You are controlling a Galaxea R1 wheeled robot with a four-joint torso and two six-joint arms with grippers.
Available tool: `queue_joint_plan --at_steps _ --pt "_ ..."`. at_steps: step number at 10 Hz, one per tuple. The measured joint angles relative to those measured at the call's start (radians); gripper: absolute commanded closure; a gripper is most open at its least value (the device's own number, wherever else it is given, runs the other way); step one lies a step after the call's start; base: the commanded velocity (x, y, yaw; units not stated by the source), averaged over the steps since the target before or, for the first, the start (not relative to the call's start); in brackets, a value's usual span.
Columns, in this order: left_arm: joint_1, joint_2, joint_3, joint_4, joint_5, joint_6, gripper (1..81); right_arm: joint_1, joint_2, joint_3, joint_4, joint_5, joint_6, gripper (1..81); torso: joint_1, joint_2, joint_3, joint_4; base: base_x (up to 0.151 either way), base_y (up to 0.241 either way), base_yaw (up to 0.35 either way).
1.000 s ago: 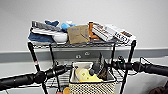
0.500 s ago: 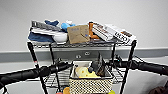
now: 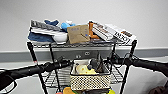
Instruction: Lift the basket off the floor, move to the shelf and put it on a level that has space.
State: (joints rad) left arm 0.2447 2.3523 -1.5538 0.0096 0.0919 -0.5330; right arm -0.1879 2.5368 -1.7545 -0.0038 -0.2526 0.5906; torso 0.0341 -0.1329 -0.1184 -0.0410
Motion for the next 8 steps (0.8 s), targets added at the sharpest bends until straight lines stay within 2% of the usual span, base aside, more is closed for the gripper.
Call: queue_joint_plan --at_steps 8 --pt "-0.031 0.131 -0.227 0.014 0.071 0.003 81.1 0.014 0.118 -0.217 -0.018 -0.014 -0.006 81.1 0.001 0.0 -0.001 0.0 0.0 0.0 0.0"
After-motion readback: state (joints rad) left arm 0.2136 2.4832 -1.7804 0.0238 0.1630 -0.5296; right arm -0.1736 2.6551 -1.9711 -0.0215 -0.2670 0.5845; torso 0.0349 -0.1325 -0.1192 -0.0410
